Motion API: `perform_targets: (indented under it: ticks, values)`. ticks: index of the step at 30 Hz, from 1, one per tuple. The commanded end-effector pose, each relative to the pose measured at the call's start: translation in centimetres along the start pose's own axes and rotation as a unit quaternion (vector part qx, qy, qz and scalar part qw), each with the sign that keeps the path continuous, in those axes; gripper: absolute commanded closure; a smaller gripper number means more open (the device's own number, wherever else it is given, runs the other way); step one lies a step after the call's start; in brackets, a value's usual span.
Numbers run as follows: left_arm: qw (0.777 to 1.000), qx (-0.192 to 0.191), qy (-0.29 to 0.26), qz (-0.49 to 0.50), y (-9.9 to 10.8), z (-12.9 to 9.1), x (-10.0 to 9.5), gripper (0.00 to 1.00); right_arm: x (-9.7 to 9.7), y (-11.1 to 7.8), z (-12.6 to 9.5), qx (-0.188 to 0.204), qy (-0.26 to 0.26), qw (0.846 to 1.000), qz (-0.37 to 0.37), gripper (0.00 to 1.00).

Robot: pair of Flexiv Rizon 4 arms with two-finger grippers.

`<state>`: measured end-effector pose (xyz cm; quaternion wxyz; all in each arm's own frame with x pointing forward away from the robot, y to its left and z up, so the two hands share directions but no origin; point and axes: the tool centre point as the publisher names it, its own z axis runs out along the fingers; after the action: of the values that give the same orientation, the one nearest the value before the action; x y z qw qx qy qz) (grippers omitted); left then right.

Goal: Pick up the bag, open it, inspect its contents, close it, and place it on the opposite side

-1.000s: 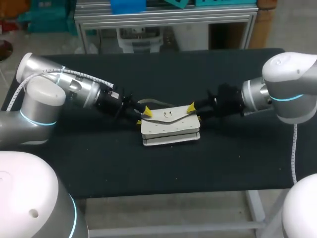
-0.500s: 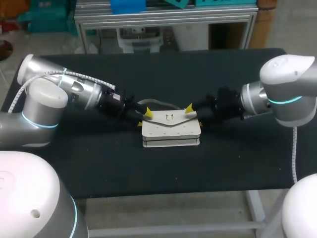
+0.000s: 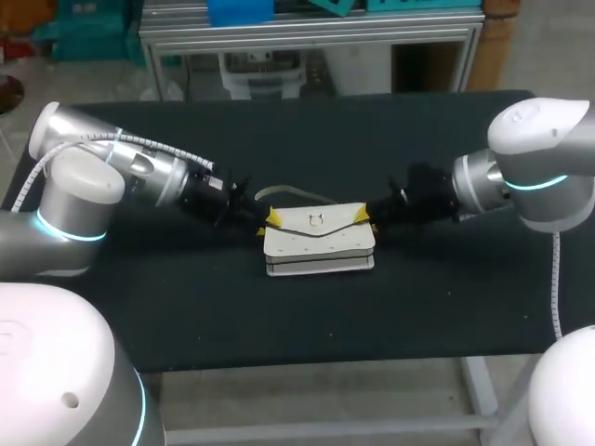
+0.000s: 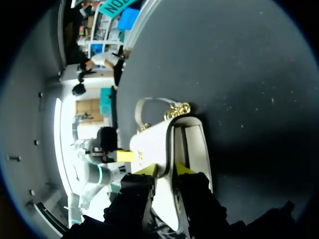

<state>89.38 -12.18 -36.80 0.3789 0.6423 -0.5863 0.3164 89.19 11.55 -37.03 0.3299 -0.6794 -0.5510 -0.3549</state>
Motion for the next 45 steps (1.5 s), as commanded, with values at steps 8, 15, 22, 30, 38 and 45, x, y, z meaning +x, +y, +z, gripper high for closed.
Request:
perform_targets:
  ticks: [8, 15, 22, 30, 38, 45]
  values:
    - [1.0, 0.023, 0.013, 0.016, 3.4, -1.1, 1.1, 0.12, -0.1, -0.6, -1.7, -0.017, -0.005, 1.0, -0.005, 0.0]
    - [1.0, 0.017, 0.017, 0.005, 3.9, -0.7, 0.3, 0.57, -1.3, -0.7, -3.3, -0.023, -0.008, 1.0, 0.007, 0.0]
    - [1.0, 0.004, 0.005, 0.013, 4.3, 0.4, 0.9, 0.76, -1.4, -0.7, -5.7, -0.025, -0.031, 0.999, -0.006, 0.0]
    - [1.0, 0.0, -0.01, 0.007, 4.6, 0.5, 0.1, 1.0, -2.0, -0.2, -7.8, -0.021, -0.063, 0.998, -0.01, 0.0]
    - [0.999, 0.028, -0.034, -0.01, 2.7, -1.3, -0.7, 1.0, -2.6, 0.5, -10.0, 0.002, -0.115, 0.992, -0.054, 0.0]
    - [0.996, 0.044, -0.075, -0.01, 0.7, -4.6, -1.3, 1.0, -3.0, 1.0, -12.7, -0.003, -0.157, 0.984, -0.082, 0.0]
